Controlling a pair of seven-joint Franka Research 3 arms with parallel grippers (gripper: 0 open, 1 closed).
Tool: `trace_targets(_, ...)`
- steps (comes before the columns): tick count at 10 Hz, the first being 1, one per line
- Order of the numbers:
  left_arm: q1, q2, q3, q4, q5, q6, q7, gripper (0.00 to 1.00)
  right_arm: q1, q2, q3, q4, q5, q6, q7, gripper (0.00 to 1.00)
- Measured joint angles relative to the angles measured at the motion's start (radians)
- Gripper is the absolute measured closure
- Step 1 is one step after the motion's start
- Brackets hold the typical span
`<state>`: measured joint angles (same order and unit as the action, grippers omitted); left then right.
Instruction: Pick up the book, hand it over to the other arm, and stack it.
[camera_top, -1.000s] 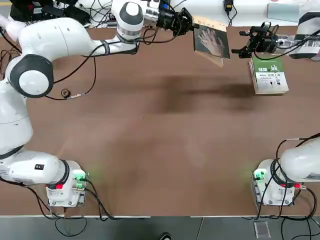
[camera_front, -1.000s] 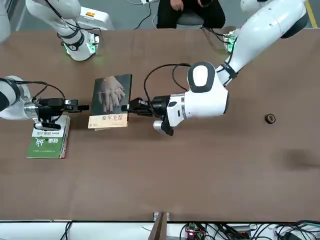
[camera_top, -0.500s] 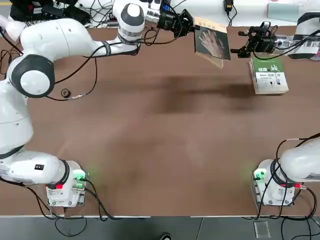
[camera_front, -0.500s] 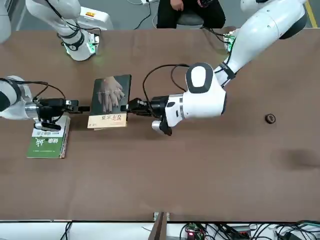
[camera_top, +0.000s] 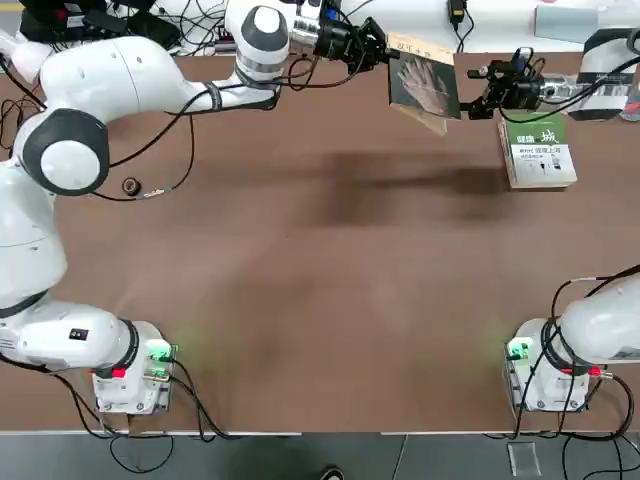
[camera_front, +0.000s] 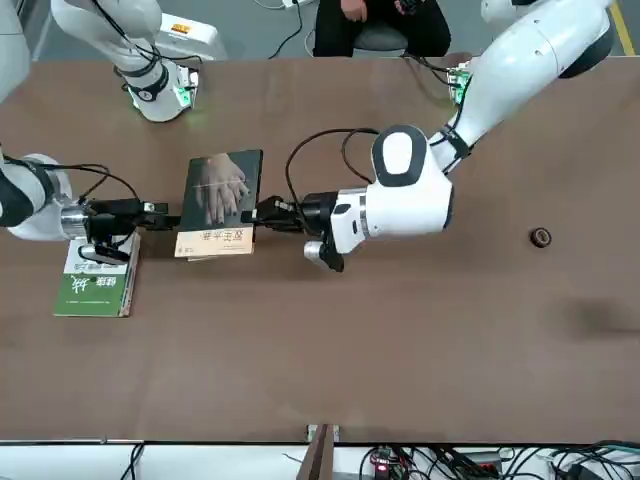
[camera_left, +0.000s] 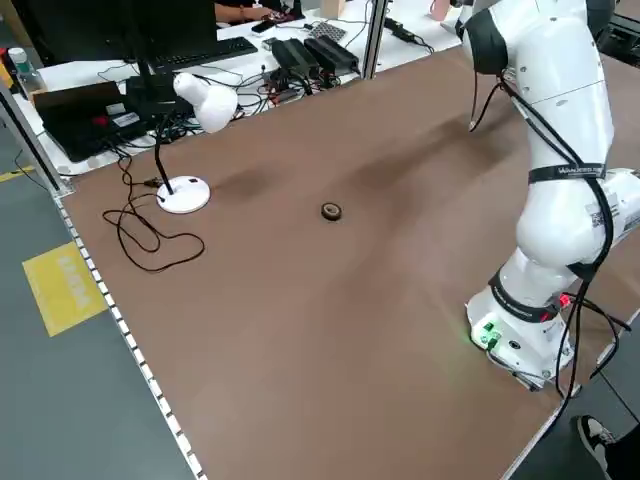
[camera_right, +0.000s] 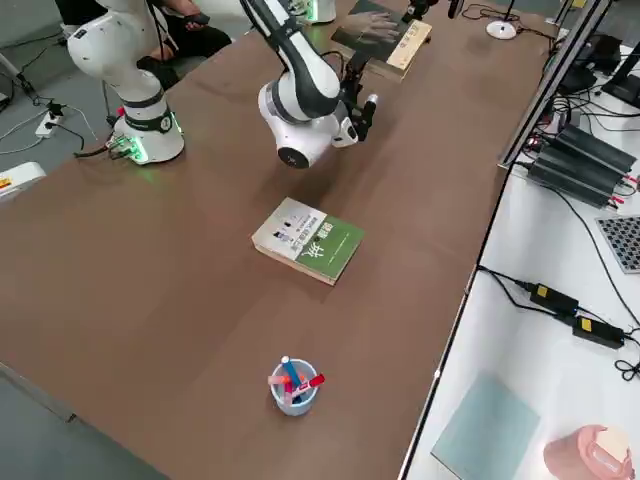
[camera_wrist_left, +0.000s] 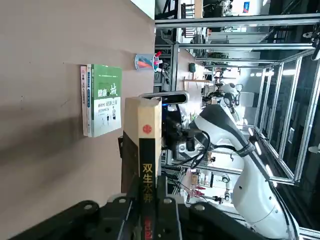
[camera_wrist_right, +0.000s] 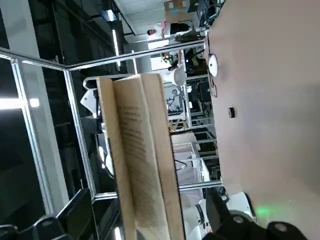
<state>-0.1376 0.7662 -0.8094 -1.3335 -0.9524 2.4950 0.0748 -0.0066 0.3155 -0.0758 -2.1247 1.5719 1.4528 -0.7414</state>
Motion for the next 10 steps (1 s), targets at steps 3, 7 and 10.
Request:
trace_targets(3, -0.002, 0.004, 0.000, 0.001, 0.000, 0.002, 0.002, 0.99, 0.021, 0.003, 0.009, -0.004, 0.035, 0.016, 0.000, 0.00)
trace_targets(7, -0.020, 0.013, 0.001, 0.005, 0.000, 0.033, 0.004, 0.99, 0.028, 0.003, 0.026, -0.014, 0.086, 0.019, 0.000, 0.00)
trace_targets(10, -0.027, 0.018, 0.001, 0.009, 0.000, 0.039, 0.013, 0.99, 0.030, 0.004, 0.068, -0.029, 0.136, 0.037, 0.000, 0.04)
